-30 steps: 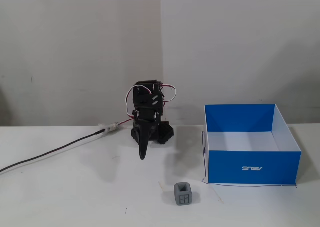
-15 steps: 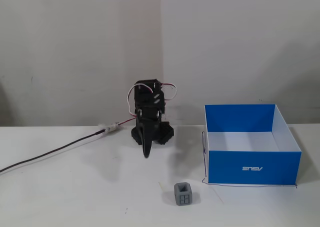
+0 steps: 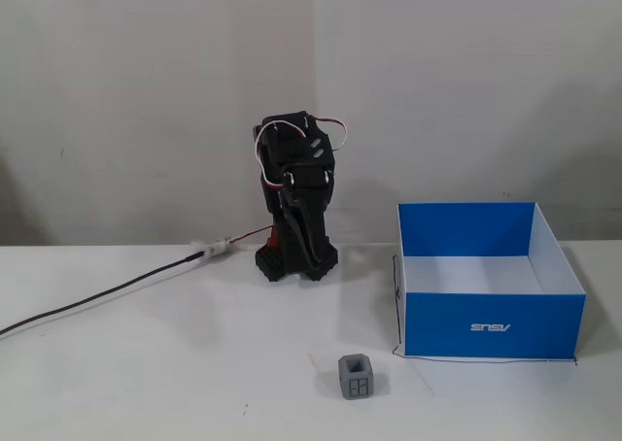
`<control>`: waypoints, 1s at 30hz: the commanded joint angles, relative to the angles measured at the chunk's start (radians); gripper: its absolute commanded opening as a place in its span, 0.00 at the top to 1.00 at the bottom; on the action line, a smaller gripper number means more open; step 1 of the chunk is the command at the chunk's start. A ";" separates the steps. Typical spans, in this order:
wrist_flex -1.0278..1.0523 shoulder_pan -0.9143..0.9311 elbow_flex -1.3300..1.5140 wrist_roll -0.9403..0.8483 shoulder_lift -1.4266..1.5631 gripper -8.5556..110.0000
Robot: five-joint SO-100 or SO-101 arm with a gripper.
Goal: Pick the gray block and keep it in the box.
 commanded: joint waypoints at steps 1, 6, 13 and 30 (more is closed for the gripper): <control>-0.008 -0.018 -0.081 0.026 -0.058 0.79; -0.014 -0.046 -0.176 0.086 -0.342 0.76; -0.014 -0.094 -0.252 0.166 -0.583 0.68; -0.009 -0.084 -0.511 0.221 -1.152 0.64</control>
